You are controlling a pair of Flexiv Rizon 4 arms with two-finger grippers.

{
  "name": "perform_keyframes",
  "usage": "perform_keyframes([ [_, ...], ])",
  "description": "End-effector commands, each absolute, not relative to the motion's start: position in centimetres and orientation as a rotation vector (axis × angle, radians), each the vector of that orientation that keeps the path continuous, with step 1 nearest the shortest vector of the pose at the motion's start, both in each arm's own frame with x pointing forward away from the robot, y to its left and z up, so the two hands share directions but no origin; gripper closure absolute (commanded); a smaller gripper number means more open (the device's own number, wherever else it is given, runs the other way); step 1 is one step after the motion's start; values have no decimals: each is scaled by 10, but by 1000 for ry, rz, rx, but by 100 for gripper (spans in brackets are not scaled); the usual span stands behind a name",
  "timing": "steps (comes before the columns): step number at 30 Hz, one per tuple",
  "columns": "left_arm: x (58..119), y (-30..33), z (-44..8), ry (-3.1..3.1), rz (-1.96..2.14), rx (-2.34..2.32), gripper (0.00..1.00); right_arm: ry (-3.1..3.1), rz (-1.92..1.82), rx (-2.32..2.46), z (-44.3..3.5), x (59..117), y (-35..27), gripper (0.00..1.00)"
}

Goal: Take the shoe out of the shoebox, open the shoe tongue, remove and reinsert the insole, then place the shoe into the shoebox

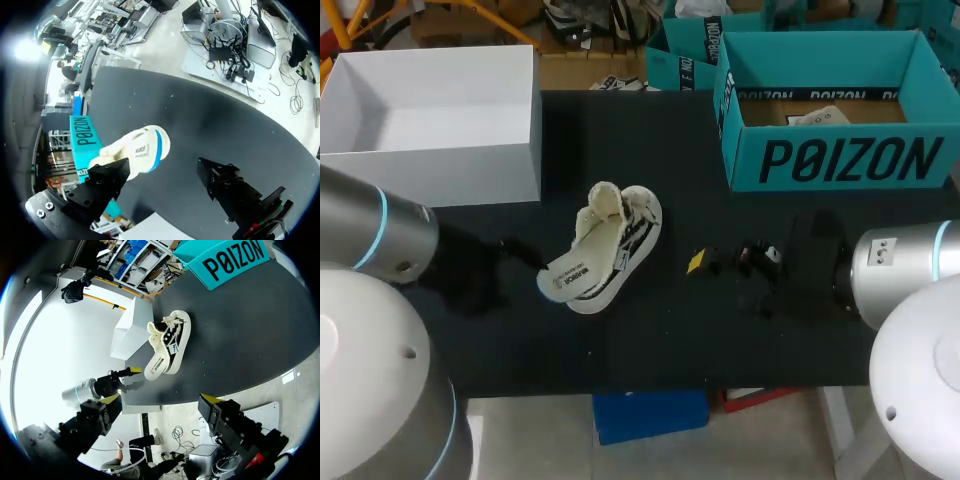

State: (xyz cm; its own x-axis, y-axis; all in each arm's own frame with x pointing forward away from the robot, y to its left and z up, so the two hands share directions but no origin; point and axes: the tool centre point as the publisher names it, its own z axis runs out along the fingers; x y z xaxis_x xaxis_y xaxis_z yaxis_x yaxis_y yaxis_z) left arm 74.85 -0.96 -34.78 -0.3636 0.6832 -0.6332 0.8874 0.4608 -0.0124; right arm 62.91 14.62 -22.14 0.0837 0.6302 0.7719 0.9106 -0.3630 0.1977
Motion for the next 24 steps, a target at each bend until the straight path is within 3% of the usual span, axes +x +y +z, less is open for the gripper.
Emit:
perform_keyframes([
  [1, 764, -3, -361, 2034, -640, 1243, 15, -1418, -1310, -1849, -227, 628, 141, 0],
  [22, 788, -23, -358, 1870, -906, 1189, 21, -1418, -1310, -1849, -227, 628, 141, 0],
  [23, 787, -24, -356, 1865, -911, 1190, 24, -1418, -1310, -1849, -227, 628, 141, 0],
  [24, 788, -24, -356, 1864, -912, 1191, 35, -1418, -1310, -1849, -227, 628, 141, 0],
])
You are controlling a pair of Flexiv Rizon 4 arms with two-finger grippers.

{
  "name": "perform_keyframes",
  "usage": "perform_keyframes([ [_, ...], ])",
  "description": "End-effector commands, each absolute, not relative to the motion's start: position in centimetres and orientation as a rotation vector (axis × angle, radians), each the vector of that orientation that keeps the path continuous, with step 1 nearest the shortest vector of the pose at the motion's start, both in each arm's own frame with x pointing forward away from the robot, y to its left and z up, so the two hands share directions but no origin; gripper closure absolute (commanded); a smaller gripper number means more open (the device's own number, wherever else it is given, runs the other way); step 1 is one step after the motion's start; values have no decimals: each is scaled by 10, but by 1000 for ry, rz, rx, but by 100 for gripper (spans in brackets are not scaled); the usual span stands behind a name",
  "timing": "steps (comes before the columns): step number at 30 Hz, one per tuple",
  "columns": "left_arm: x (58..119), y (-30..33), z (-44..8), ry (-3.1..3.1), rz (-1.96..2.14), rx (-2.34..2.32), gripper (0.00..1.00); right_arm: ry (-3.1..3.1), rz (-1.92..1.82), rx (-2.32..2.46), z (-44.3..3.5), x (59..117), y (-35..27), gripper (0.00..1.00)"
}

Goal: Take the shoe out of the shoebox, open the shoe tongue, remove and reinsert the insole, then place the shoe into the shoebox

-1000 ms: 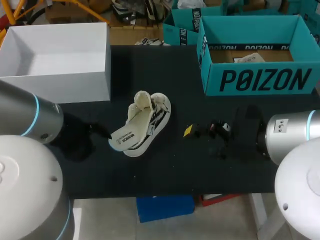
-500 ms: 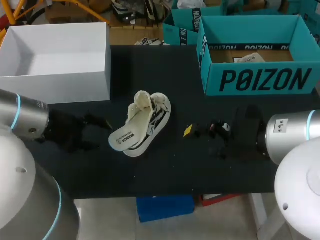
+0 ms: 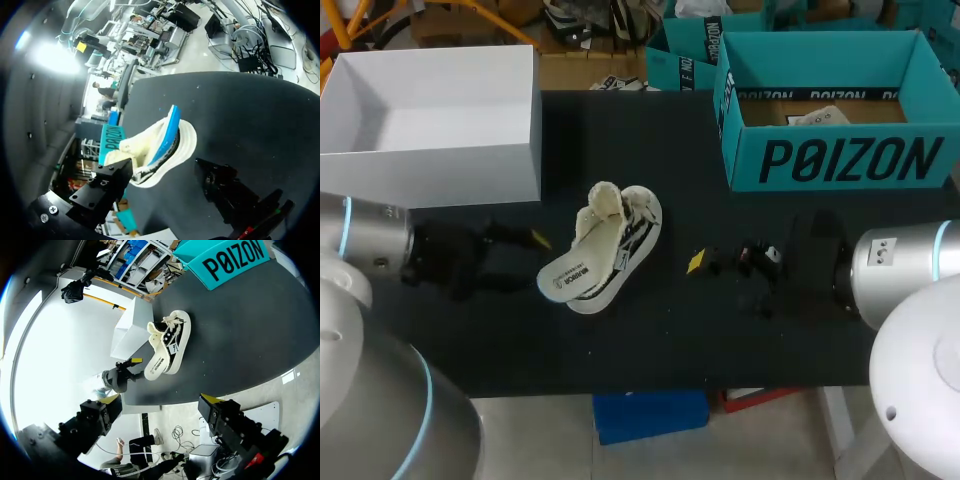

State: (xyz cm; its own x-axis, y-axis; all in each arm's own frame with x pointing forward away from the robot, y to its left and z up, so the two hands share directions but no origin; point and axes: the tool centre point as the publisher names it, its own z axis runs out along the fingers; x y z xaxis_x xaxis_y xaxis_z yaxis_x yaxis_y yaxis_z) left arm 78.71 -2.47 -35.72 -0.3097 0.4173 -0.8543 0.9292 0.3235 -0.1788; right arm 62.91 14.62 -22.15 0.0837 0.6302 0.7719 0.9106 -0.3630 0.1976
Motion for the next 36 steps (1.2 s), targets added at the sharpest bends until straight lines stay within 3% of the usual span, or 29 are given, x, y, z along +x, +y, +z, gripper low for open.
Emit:
perform_keyframes([
  [1, 788, -24, -356, 1864, -909, 1196, 41, -1418, -1310, -1849, -227, 628, 141, 0],
  [4, 788, -24, -355, 1861, -912, 1203, 41, -1418, -1310, -1849, -227, 628, 141, 0],
  [7, 786, -24, -356, 1864, -933, 1203, 48, -1418, -1310, -1849, -227, 628, 141, 0],
  [27, 785, -48, -363, 1834, -1009, 1227, 54, -1418, -1310, -1849, -227, 628, 141, 0],
  [33, 785, -58, -363, 1823, -1022, 1239, 76, -1418, -1310, -1849, -227, 628, 141, 0],
  [36, 785, -61, -364, 1825, -1026, 1243, 95, -1418, -1310, -1849, -227, 628, 141, 0],
])
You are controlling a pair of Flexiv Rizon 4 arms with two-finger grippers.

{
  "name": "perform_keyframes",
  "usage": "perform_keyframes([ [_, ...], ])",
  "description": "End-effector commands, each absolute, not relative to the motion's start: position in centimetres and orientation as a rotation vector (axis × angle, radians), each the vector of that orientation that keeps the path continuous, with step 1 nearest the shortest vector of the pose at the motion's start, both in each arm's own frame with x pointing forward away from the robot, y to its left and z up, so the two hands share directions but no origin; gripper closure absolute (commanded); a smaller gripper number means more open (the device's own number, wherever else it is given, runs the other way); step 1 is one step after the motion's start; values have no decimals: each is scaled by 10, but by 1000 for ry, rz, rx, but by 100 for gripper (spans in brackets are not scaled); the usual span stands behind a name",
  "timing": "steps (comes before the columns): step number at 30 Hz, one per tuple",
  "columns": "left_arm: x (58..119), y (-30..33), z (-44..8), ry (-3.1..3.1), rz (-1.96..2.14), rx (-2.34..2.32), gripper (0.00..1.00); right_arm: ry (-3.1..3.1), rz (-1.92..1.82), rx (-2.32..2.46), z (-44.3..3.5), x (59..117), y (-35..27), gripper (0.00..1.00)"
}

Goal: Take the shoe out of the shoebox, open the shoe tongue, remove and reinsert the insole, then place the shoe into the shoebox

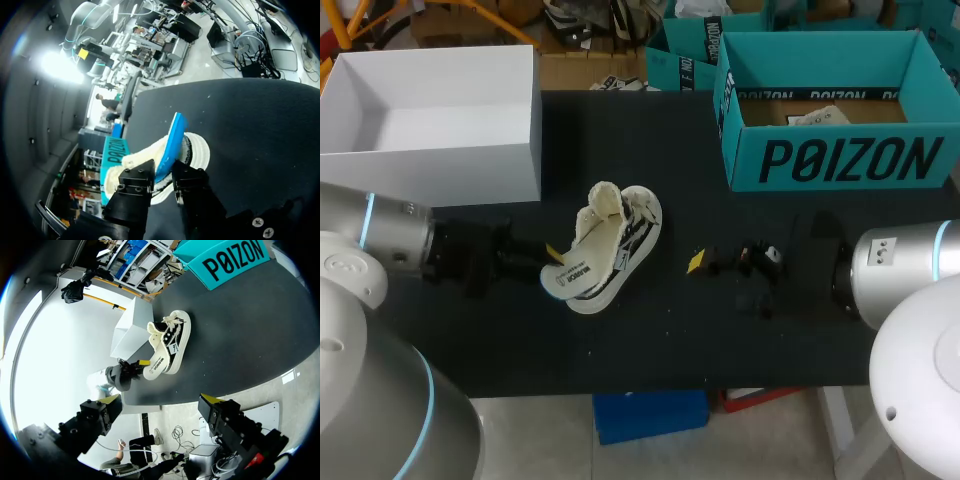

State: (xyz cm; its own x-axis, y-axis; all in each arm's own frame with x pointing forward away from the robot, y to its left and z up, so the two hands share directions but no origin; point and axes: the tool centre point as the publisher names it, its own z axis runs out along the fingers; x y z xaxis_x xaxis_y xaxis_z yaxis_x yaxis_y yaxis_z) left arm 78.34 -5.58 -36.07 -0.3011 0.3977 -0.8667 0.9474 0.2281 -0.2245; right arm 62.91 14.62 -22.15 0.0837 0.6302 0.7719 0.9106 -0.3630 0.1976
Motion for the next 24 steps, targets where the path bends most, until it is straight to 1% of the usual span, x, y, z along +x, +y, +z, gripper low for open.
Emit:
perform_keyframes([
  [1, 785, -61, -365, 1827, -1028, 1245, 98, -1418, -1310, -1849, -227, 628, 141, 0],
  [2, 785, -61, -366, 1828, -1028, 1246, 100, -1418, -1310, -1849, -227, 628, 141, 0],
  [24, 781, -66, -350, 1799, -1034, 1258, 100, -1418, -1310, -1849, -227, 628, 141, 0],
])
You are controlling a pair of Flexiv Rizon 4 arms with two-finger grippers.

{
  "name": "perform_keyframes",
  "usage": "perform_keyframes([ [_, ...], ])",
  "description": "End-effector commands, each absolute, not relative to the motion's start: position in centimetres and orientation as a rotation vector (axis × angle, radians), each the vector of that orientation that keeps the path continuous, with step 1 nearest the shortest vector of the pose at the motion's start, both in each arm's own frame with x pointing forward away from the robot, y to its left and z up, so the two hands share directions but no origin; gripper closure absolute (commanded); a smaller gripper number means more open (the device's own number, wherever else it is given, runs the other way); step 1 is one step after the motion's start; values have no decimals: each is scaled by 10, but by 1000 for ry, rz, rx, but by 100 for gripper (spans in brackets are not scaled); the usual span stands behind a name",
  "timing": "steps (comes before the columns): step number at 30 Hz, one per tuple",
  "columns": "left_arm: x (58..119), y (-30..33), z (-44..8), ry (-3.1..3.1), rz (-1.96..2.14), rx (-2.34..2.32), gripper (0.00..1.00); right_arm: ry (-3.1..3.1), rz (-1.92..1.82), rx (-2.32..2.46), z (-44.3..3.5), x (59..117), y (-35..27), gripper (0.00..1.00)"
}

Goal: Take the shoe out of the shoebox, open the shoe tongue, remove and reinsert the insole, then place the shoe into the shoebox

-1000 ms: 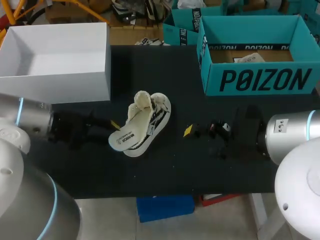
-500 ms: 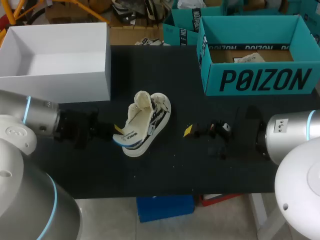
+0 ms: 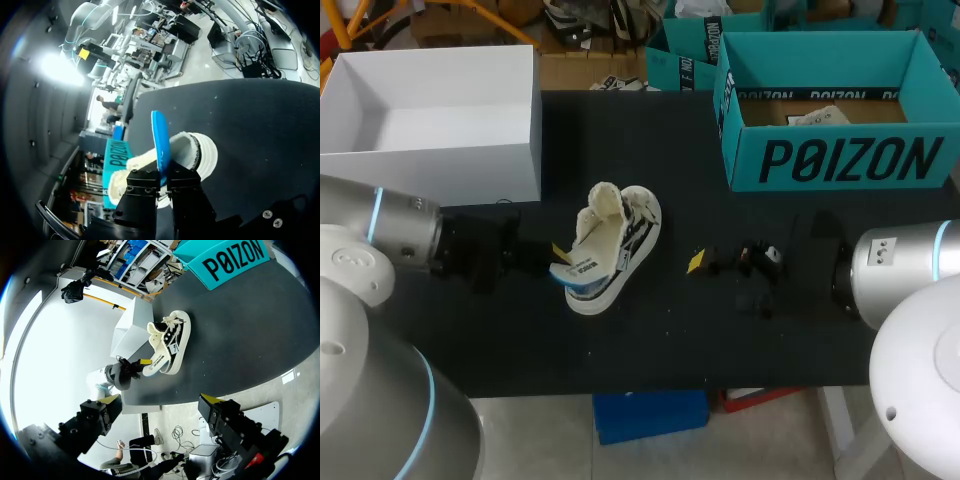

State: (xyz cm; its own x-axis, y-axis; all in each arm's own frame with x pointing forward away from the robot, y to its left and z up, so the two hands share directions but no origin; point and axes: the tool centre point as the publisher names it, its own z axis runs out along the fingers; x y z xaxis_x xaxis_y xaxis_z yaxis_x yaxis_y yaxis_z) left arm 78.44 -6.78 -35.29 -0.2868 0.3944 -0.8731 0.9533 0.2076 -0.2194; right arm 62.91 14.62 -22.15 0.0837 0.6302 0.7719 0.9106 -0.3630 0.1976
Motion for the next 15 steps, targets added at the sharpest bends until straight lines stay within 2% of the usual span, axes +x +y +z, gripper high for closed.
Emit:
perform_keyframes([
  [1, 780, -67, -349, 1797, -1035, 1259, 100, -1418, -1310, -1849, -227, 628, 141, 0],
  [15, 795, -85, -357, 1820, -981, 1296, 100, -1418, -1310, -1849, -227, 628, 141, 0],
])
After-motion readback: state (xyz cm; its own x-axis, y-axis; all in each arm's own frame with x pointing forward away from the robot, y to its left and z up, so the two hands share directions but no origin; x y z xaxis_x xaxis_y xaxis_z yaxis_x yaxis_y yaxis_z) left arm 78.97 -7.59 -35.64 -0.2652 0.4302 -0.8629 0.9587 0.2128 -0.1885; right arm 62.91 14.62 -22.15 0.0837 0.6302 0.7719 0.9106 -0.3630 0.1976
